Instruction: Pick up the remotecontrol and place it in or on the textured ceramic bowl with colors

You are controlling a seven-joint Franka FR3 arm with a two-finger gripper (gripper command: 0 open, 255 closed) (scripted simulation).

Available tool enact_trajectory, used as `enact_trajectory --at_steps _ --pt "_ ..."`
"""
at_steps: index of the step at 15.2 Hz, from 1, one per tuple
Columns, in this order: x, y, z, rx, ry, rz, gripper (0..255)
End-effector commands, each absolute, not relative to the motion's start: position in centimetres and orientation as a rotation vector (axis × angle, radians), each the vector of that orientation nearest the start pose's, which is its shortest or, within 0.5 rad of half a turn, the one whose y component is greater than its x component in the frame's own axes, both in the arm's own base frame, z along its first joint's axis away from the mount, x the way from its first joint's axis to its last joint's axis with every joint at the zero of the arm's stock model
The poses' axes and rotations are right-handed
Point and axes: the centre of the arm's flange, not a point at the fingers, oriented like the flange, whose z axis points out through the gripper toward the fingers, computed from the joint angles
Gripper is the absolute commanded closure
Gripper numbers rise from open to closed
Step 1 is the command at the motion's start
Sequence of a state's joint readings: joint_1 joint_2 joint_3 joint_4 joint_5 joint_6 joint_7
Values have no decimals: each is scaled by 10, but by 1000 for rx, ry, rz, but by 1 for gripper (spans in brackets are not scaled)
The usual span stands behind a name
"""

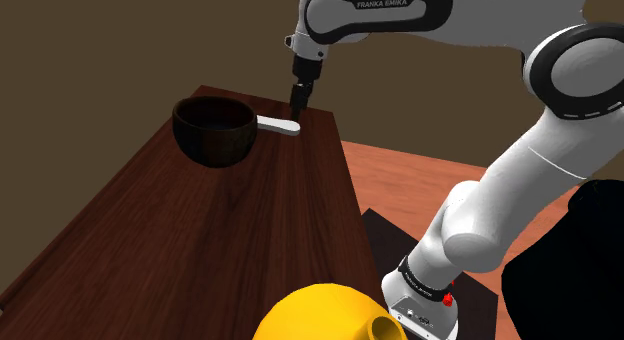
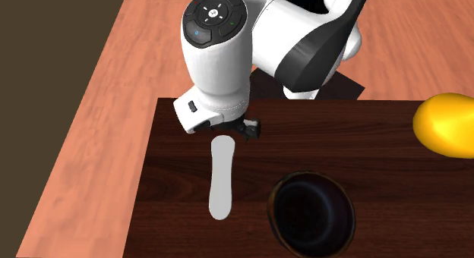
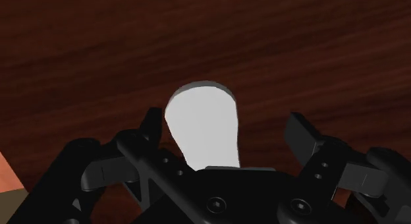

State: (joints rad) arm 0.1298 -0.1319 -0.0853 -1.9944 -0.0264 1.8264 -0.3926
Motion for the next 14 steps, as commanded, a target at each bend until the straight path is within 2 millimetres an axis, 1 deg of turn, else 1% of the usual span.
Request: enact_trajectory --at_steps 1,6,7,13,14 --pt "537 32 510 -3049 -802 45 0" --pt "589 66 499 -2983 -1054 7 0" --pt "590 67 499 -2980 -1061 5 0" --pt "590 66 467 -2980 -1061 5 0" --pt "590 66 459 -2980 -1061 5 0"
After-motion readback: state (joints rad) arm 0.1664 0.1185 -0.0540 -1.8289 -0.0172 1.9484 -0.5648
